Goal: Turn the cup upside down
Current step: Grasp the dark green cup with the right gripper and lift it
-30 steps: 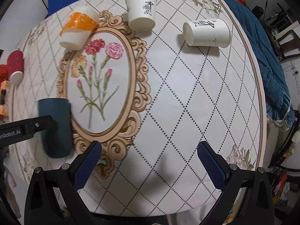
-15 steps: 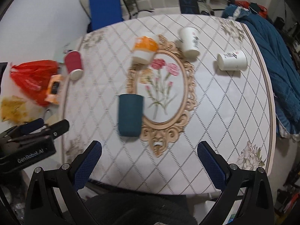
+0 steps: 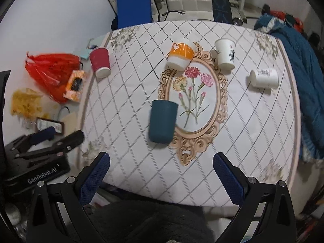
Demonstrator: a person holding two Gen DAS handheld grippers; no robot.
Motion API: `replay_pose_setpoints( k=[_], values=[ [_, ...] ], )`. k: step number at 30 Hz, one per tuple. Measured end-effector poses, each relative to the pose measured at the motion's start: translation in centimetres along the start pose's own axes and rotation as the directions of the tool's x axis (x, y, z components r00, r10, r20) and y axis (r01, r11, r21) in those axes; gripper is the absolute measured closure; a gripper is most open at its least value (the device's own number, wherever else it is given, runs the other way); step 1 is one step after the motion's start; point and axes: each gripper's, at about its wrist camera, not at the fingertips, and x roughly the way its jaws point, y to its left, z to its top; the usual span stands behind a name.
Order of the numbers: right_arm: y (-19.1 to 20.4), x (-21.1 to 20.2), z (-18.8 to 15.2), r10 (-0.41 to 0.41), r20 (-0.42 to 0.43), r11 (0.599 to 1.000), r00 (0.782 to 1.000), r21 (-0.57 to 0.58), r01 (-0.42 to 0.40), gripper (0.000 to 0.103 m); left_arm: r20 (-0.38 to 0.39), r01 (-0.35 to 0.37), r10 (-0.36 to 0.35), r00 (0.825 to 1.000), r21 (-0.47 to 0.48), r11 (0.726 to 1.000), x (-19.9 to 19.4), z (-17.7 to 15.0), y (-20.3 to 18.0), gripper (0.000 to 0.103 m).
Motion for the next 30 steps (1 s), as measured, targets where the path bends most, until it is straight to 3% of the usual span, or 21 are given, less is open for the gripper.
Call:
replay_pose_setpoints(
  k=[2, 5, 7, 9, 11, 12, 14, 15, 16, 17, 20, 21, 24, 30],
  values=[
    [0.6, 0.8, 0.9, -0.074, -0.007, 0.992, 0.997, -0.102, 0.073, 0.0, -0.003, -0.027, 0.027, 1.0, -0.005, 1.0, 1.4, 0.2, 0.6, 0.008],
    [2.4, 2.8, 1.8, -0.211, 0.041, 0.91, 0.977, -0.357, 0.212, 0.0, 0.015, -0.086, 0.087, 0.996, -0.008, 0.996, 3.9, 0.4, 1.5, 0.008],
    [4.3, 5.1, 1.5, -0.313, 0.092, 0.75, 0.945, -0.586, 0.305, 0.0, 0.024, -0.115, 0.115, 0.993, -0.013, 0.993, 5.8, 0.5, 2.0, 0.008],
    [6.1, 8.0, 0.3, -0.398, 0.167, 0.495, 0.902, -0.788, 0.365, 0.0, 0.008, -0.136, 0.136, 0.991, -0.014, 0.991, 8.1, 0.5, 2.4, 0.008],
    [7.2, 10.4, -1.1, -0.432, 0.229, 0.261, 0.872, -0.894, 0.364, 0.0, -0.017, -0.153, 0.152, 0.988, -0.015, 0.988, 9.9, 0.5, 2.8, 0.008],
    [7.6, 12.1, -2.4, -0.438, 0.276, 0.083, 0.855, -0.935, 0.345, 0.0, -0.034, -0.153, 0.153, 0.988, -0.016, 0.988, 11.2, 0.5, 3.0, 0.008],
    [7.9, 14.4, -4.2, -0.438, 0.33, -0.156, 0.836, -0.944, 0.291, 0.0, -0.061, -0.156, 0.154, 0.986, -0.025, 0.988, 12.6, 0.4, 3.2, 0.008],
    [7.6, 15.7, -5.5, -0.43, 0.357, -0.303, 0.829, -0.922, 0.24, 0.0, -0.075, -0.154, 0.151, 0.986, -0.031, 0.988, 13.5, 0.2, 3.4, 0.008],
    [7.4, 16.6, -6.5, -0.414, 0.374, -0.412, 0.83, -0.89, 0.196, 0.003, -0.084, -0.155, 0.152, 0.985, -0.035, 0.987, 13.9, 0.1, 3.5, 0.008],
    [7.2, 17.3, -7.1, -0.404, 0.38, -0.481, 0.832, -0.862, 0.16, 0.005, -0.095, -0.152, 0.147, 0.985, -0.043, 0.987, 14.5, 0.1, 3.6, 0.008],
    [5.5, 19.4, -9.3, -0.345, 0.426, -0.739, 0.836, -0.673, 0.038, 0.005, -0.114, -0.143, 0.135, 0.984, -0.062, 0.988, 15.5, -0.2, 4.2, 0.007],
    [5.0, 19.9, -9.7, -0.327, 0.44, -0.796, 0.836, -0.606, 0.008, 0.005, -0.122, -0.14, 0.131, 0.984, -0.068, 0.988, 15.9, -0.3, 4.4, 0.007],
    [3.9, 21.4, -10.1, -0.277, 0.465, -0.895, 0.841, -0.443, -0.05, 0.005, -0.136, -0.136, 0.124, 0.983, -0.08, 0.988, 16.7, -0.5, 4.9, 0.007],
    [3.3, 23.9, -10.0, -0.228, 0.467, -0.959, 0.854, -0.262, -0.113, 0.005, -0.162, -0.135, 0.117, 0.98, -0.104, 0.985, 18.0, -0.8, 6.0, 0.007]
  ],
)
